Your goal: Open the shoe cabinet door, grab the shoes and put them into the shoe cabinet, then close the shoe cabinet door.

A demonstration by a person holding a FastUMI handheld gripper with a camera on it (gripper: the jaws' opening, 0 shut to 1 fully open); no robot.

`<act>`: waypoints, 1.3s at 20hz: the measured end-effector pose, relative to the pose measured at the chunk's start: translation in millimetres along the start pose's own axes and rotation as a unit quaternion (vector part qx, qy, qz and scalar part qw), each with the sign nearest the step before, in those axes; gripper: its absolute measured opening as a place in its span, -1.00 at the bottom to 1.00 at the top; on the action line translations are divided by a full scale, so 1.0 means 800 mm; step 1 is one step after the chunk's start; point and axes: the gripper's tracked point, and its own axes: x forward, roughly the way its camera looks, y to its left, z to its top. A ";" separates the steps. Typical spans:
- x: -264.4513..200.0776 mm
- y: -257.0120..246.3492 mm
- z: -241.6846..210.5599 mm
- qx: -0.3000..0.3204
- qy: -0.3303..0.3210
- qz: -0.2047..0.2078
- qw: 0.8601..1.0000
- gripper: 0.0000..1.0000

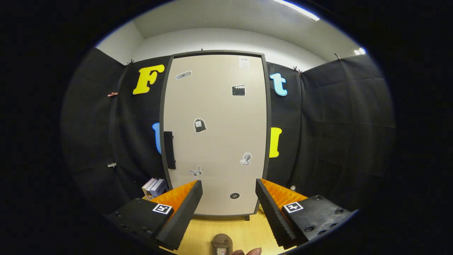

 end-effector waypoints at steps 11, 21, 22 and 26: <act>0.075 0.140 0.046 0.026 -0.026 0.051 0.998 0.95; 0.198 0.222 0.027 0.022 -0.014 0.057 0.998 0.95; 0.210 0.223 0.021 0.019 -0.011 0.053 0.998 0.95; 0.250 0.234 -0.002 0.012 0.000 0.048 0.999 0.61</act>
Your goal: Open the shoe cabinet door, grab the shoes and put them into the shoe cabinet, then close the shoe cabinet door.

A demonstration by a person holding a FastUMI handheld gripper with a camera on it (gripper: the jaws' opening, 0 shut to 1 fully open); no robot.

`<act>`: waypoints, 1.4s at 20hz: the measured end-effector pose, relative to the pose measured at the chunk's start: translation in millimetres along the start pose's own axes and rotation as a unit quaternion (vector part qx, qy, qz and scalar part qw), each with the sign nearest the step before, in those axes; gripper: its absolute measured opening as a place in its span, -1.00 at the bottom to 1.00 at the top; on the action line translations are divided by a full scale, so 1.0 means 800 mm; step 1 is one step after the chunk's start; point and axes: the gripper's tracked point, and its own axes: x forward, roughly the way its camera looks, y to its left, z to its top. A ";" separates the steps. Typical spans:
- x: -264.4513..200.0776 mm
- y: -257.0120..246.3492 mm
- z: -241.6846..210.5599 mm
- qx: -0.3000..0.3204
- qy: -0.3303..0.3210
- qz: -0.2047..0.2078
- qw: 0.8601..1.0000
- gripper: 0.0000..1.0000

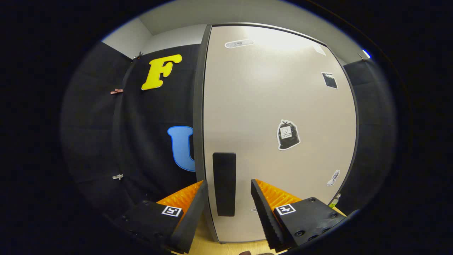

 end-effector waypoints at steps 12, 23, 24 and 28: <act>0.024 -0.001 -0.013 -0.010 -0.001 -0.016 1.000 -0.45; -0.025 0.005 -0.005 -0.004 0.007 0.047 0.999 -0.58; -0.033 0.005 -0.003 -0.003 0.006 0.053 0.999 -0.58; -0.064 0.000 0.003 0.002 0.007 0.074 0.997 -0.58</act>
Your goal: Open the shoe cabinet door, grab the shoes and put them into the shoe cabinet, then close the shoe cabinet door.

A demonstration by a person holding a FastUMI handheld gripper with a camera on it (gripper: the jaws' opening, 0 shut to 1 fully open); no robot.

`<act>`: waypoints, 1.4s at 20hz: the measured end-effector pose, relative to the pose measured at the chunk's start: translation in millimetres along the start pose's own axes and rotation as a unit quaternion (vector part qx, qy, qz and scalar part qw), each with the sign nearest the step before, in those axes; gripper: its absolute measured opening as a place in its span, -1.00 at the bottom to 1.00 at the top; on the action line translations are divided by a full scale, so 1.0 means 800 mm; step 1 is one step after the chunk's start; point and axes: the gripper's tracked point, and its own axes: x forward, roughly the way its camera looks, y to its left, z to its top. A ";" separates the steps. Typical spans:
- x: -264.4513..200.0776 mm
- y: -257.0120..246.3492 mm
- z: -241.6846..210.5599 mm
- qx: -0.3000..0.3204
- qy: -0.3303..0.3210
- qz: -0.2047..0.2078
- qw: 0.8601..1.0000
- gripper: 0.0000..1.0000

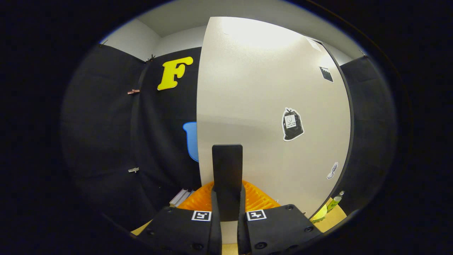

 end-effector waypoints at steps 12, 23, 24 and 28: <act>-0.117 -0.046 0.011 0.015 0.000 0.041 0.999 -0.58; -0.200 -0.132 0.014 0.034 -0.006 0.000 0.999 -0.59; -0.206 -0.140 0.015 0.036 -0.007 -0.005 0.999 -0.60; -0.221 -0.169 0.017 0.031 -0.001 -0.006 1.000 -0.60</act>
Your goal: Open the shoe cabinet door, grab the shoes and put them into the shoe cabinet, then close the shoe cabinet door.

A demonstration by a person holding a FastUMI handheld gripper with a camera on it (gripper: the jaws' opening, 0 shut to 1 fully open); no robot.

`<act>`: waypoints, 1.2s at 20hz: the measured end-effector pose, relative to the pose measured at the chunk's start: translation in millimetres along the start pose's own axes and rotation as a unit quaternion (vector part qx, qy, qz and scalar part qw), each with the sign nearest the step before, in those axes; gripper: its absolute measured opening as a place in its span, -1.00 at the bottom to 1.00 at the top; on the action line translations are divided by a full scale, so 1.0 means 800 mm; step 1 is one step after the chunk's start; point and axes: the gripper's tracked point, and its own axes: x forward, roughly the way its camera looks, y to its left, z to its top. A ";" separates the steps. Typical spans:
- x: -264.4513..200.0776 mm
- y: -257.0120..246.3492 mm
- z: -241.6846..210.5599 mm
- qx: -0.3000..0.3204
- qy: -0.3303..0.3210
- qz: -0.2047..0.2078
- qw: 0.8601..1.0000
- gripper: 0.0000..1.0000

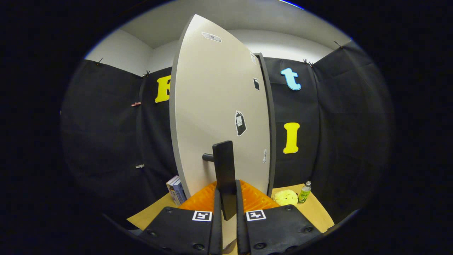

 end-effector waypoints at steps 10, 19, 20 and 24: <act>-0.023 -0.084 0.008 -0.006 0.010 -0.044 0.999 -0.62; -0.052 -0.146 0.024 0.035 -0.006 -0.053 0.998 -0.72; -0.053 -0.147 0.024 0.039 -0.009 -0.053 0.998 -0.70; -0.065 -0.157 0.020 0.022 -0.007 -0.087 0.996 -0.64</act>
